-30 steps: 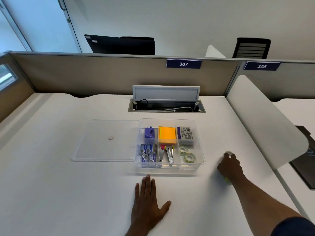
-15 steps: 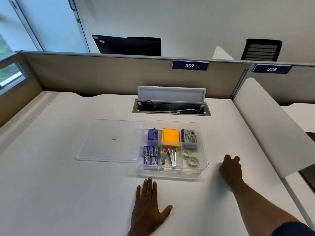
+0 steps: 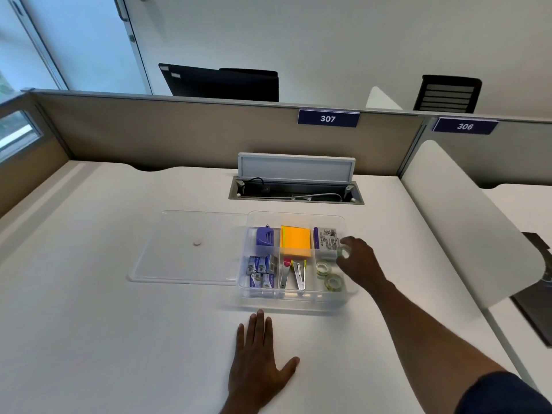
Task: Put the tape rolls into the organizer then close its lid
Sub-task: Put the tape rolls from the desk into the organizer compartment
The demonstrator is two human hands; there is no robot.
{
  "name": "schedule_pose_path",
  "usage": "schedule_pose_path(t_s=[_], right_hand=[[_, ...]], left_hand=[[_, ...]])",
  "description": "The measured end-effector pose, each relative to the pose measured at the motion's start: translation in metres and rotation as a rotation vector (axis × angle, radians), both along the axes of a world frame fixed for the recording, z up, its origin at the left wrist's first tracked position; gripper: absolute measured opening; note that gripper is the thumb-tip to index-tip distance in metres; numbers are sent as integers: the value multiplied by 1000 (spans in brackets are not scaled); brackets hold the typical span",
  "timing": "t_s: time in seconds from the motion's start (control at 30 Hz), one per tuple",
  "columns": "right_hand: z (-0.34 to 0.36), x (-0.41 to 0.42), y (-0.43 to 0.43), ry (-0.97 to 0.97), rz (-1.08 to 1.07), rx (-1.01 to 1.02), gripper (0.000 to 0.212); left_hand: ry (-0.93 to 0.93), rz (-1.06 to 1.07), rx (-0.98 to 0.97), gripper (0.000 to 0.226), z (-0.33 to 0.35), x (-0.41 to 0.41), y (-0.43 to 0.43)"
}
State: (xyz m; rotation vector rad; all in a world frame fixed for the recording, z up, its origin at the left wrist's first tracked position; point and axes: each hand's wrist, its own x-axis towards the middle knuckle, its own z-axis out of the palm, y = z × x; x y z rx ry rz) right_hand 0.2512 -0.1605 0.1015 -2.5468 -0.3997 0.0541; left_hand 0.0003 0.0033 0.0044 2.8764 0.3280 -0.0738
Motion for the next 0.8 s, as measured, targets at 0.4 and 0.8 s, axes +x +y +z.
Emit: schedule_pose_path(t_s=[0.4,0.8], right_hand=[[-9,-12,12,99,147,-183,45],[-16,-8,14,102,147,-207,42]], left_hand=[[-27,7,-2,101,1,-1,0],[-17,11,-20,100,0,0,1]])
